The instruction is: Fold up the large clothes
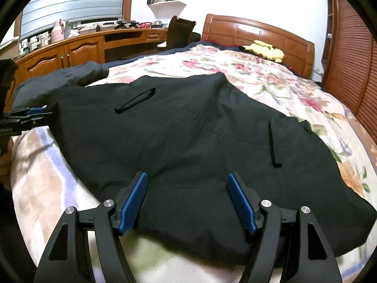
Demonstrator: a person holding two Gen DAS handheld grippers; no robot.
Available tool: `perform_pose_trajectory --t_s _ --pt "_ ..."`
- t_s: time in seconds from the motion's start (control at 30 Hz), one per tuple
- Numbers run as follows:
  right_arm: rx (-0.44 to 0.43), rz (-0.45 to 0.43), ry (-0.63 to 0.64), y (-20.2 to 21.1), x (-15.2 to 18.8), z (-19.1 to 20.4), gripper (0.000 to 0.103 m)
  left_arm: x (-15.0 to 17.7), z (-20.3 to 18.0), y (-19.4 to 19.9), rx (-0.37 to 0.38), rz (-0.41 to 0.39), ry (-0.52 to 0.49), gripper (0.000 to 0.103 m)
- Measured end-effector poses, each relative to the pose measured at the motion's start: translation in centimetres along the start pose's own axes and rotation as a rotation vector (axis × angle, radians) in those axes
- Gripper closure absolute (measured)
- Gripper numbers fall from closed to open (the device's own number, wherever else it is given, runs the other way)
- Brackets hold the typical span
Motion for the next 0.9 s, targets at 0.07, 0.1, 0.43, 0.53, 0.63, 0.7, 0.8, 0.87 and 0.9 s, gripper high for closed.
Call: perform_pose_trajectory --t_s 0.07,0.1,0.43,0.53,0.63,0.7,0.8,0.87,0.9 --pt "-0.012 0.001 -0.008 0.4 0.2 -0.1 0.031 0.0 0.1 -0.4 -0.005 0.033 0.028 0.027" --pt "-0.021 0.003 -0.015 0.5 0.3 -0.1 0.031 0.0 0.1 -0.6 -0.006 0.044 0.047 0.027" --pt "0.005 0.023 0.000 1.5 1.1 0.4 0.031 0.0 0.5 -2.0 0.030 0.147 0.166 0.027" --pt "0.005 0.028 0.002 1.8 1.1 0.3 0.031 -0.2 0.2 -2.5 0.052 0.167 0.182 0.035" --pt "0.008 0.033 0.016 2.2 1.3 0.3 0.031 -0.7 -0.3 -2.8 0.077 0.186 0.184 0.054" --pt "0.010 0.036 0.027 2.4 1.5 0.2 0.031 -1.4 -0.9 -2.3 0.078 0.181 0.162 0.071" --pt "0.003 0.037 0.027 2.7 1.7 0.0 0.031 -3.2 -2.3 -0.8 0.046 0.135 0.103 0.081" --pt "-0.007 0.036 0.031 3.0 1.9 -0.3 0.031 -4.8 -3.4 0.2 0.015 0.101 0.064 0.083" --pt "-0.010 0.037 0.033 3.2 2.0 -0.5 0.031 -5.7 -4.0 0.8 -0.002 0.079 0.041 0.084"
Point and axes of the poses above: each gripper's, at about its wrist camera, not at the fingertips, and y roughly against the way its jaws point, z to its left, x to its underside, the point moved 7 cm from there along -y, roughly the way its jaws point, and after that the axes turned 10 degrees about -y, right-handed, at the moved point
